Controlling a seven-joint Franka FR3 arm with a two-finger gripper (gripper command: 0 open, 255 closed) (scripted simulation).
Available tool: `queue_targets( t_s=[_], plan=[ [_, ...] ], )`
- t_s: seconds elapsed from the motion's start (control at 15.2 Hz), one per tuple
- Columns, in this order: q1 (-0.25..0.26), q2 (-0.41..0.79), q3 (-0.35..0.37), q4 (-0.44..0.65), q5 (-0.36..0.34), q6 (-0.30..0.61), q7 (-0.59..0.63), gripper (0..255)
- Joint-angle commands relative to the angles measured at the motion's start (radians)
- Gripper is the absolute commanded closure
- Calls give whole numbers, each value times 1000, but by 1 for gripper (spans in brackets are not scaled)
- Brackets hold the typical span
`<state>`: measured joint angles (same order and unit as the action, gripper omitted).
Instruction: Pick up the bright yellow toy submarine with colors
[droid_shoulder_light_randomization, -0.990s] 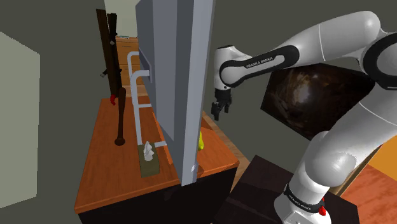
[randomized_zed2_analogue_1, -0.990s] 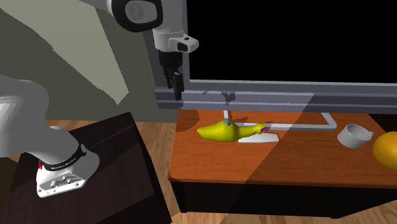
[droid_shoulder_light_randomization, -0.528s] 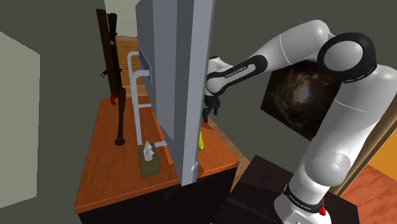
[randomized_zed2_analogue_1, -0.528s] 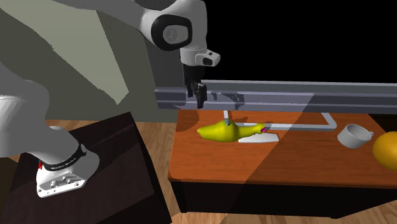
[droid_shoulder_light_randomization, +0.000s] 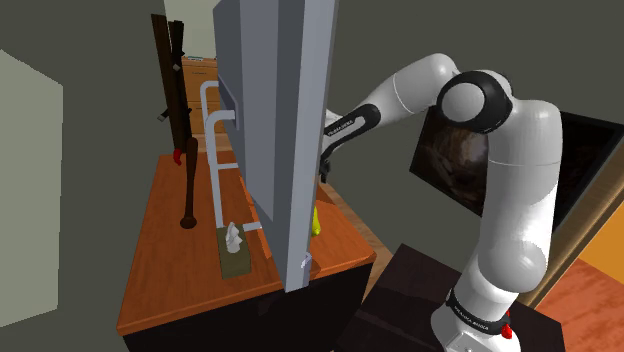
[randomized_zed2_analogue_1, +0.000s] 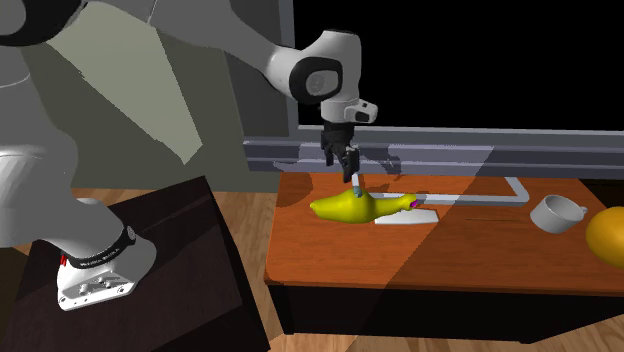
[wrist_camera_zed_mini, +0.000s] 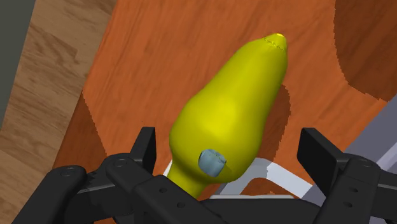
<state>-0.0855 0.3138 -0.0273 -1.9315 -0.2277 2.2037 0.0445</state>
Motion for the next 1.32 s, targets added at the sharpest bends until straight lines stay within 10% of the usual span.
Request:
queue_targets(
  t_s=[0.0, 0.86, 0.92, 1.25],
  plan=[
    [1, 80, -3, 76, -10, 8, 1, 0],
    [0, 281, -15, 213, -29, 78, 12, 0],
    [-1, 282, -15, 215, -29, 77, 11, 255],
    [-1, 282, -15, 216, -29, 77, 11, 255]
  ],
)
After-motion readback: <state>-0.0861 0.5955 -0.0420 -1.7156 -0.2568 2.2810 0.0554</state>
